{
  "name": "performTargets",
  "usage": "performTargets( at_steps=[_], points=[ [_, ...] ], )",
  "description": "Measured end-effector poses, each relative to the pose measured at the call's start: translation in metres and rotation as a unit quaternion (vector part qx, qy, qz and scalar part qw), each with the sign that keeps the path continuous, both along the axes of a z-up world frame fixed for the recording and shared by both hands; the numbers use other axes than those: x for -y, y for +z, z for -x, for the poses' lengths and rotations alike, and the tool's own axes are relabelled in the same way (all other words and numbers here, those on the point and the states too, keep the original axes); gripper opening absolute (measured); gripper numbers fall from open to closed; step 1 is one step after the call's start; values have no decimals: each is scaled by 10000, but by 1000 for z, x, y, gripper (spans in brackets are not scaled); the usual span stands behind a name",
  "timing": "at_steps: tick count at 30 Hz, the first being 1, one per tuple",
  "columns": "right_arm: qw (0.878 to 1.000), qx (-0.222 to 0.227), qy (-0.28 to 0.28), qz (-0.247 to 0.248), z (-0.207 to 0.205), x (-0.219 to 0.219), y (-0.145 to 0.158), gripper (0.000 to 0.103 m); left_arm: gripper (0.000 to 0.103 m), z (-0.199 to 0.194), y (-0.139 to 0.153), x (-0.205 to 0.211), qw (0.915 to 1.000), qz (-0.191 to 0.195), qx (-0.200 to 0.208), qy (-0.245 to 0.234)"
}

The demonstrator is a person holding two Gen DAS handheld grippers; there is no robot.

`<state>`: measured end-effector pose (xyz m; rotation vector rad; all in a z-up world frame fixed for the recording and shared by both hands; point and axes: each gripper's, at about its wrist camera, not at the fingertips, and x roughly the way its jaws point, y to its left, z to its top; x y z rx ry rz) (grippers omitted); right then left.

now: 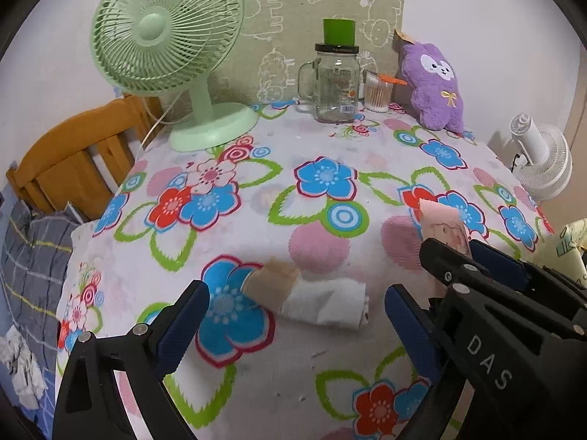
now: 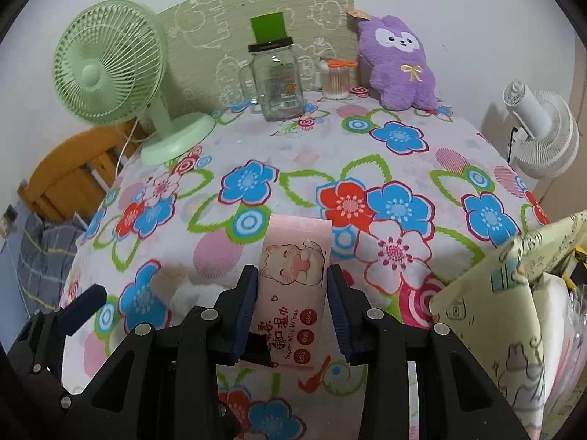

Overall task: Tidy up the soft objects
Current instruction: 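Grasp the white rolled bundle with left tool while right holds pink packet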

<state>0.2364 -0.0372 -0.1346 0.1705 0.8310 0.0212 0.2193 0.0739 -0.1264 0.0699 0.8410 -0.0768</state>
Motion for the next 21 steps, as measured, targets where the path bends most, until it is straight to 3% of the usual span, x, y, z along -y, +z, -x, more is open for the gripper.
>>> performTargets(
  at_steps=[6, 21],
  points=[
    [10000, 4, -16, -5, -13, 2, -5, 41, 97, -17, -2, 6, 9996, -277, 32, -97],
    [9995, -321, 57, 32, -27, -1, -32, 41, 97, -41, -43, 0, 9986, -119, -521, -38]
  ],
)
